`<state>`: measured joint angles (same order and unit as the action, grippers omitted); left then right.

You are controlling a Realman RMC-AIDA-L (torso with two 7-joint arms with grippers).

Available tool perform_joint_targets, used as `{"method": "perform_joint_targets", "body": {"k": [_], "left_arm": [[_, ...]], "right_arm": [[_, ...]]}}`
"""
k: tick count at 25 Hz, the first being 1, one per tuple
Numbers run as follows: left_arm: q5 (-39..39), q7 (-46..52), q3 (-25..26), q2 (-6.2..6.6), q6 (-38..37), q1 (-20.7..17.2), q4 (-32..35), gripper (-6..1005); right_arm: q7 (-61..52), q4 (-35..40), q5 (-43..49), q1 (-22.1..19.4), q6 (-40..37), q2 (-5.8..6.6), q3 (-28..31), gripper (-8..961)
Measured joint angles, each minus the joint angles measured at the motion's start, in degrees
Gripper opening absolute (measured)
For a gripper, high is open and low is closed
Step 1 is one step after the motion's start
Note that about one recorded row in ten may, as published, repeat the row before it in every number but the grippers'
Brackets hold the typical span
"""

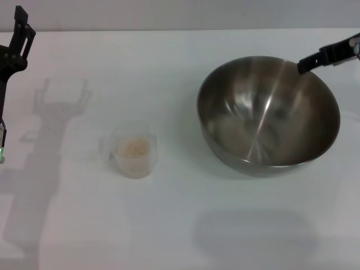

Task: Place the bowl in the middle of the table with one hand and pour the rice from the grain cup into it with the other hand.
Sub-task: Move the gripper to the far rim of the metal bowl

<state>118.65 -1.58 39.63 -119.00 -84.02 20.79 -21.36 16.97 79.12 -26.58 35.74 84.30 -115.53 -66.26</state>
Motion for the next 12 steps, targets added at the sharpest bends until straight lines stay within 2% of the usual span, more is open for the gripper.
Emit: {"method": "perform_joint_targets", "body": {"k": [12], "left_arm": [[0.00, 2.43, 0.01, 0.03, 0.02, 0.36, 0.47, 869]], "right_arm": [[5.85, -8.95, -0.35, 0.42, -1.20, -0.45, 0.69, 815]]}}
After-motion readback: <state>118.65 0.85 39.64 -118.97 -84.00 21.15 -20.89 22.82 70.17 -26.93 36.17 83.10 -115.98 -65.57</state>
